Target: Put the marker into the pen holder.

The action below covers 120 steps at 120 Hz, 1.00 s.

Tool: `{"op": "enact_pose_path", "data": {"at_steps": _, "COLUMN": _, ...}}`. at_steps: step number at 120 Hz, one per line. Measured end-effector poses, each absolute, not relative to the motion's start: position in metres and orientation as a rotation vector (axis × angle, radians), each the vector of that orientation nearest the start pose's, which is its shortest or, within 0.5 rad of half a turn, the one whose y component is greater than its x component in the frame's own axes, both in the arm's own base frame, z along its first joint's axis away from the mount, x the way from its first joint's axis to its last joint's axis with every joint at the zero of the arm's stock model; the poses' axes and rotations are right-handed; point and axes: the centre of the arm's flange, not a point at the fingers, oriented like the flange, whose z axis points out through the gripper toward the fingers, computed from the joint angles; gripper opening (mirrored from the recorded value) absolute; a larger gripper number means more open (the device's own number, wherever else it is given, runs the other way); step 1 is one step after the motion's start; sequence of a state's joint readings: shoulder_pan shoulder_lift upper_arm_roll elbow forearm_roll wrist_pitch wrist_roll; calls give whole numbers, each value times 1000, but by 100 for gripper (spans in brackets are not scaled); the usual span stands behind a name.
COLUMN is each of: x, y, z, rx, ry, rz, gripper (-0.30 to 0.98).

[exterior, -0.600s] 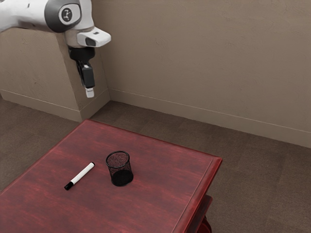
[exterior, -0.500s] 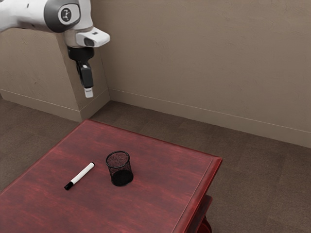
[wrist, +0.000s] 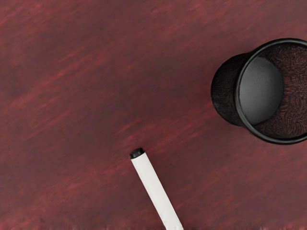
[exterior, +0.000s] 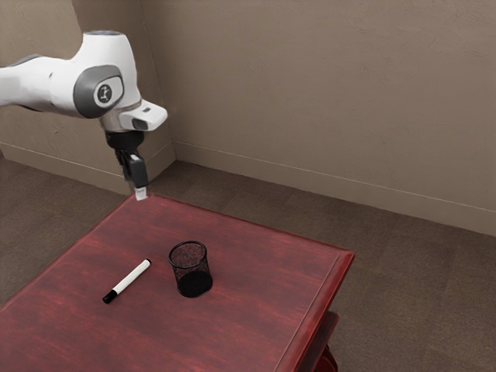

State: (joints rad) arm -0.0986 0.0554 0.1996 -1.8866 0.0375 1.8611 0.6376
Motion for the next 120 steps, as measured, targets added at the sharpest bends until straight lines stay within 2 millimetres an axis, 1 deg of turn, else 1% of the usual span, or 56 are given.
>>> {"op": "enact_pose_path", "data": {"at_steps": 7, "x": 567, "y": 65, "z": 457, "rx": -2957, "ry": 800, "rz": 164, "gripper": 69}}
{"op": "enact_pose_path", "data": {"at_steps": 16, "x": 572, "y": 60, "z": 446, "rx": -2936, "ry": 767, "rz": 164, "gripper": 69}}
{"op": "enact_pose_path", "data": {"at_steps": 22, "x": 575, "y": 59, "z": 437, "rx": -2964, "ry": 719, "rz": 158, "gripper": 69}}
{"op": "enact_pose_path", "data": {"at_steps": 32, "x": 570, "y": 70, "z": 413, "rx": -3028, "ry": 602, "rz": 124, "gripper": 68}}
{"op": "enact_pose_path", "data": {"at_steps": 40, "x": 570, "y": 78, "z": 404, "rx": -3075, "ry": 499, "rz": 61, "gripper": 65}}
{"op": "enact_pose_path", "data": {"at_steps": 55, "x": 547, "y": 85, "z": 365, "rx": -3129, "ry": 321, "rz": 47, "gripper": 50}}
{"op": "enact_pose_path", "data": {"at_steps": 73, "x": 535, "y": 90, "z": 336, "rx": -3139, "ry": 158, "rz": 22, "gripper": 36}}
{"op": "enact_pose_path", "data": {"at_steps": 81, "x": 526, "y": 90, "z": 318, "rx": -3135, "ry": 109, "rz": 32, "gripper": 32}}
{"op": "enact_pose_path", "data": {"at_steps": 92, "x": 520, "y": 90, "z": 304, "rx": -3120, "ry": 64, "rz": 32, "gripper": 28}}
{"op": "enact_pose_path", "data": {"at_steps": 99, "x": 519, "y": 91, "z": 294, "rx": -3110, "ry": 41, "rz": 42, "gripper": 27}}
{"op": "enact_pose_path", "data": {"at_steps": 120, "x": 519, "y": 91, "z": 273, "rx": -3078, "ry": 6, "rz": 69, "gripper": 24}}
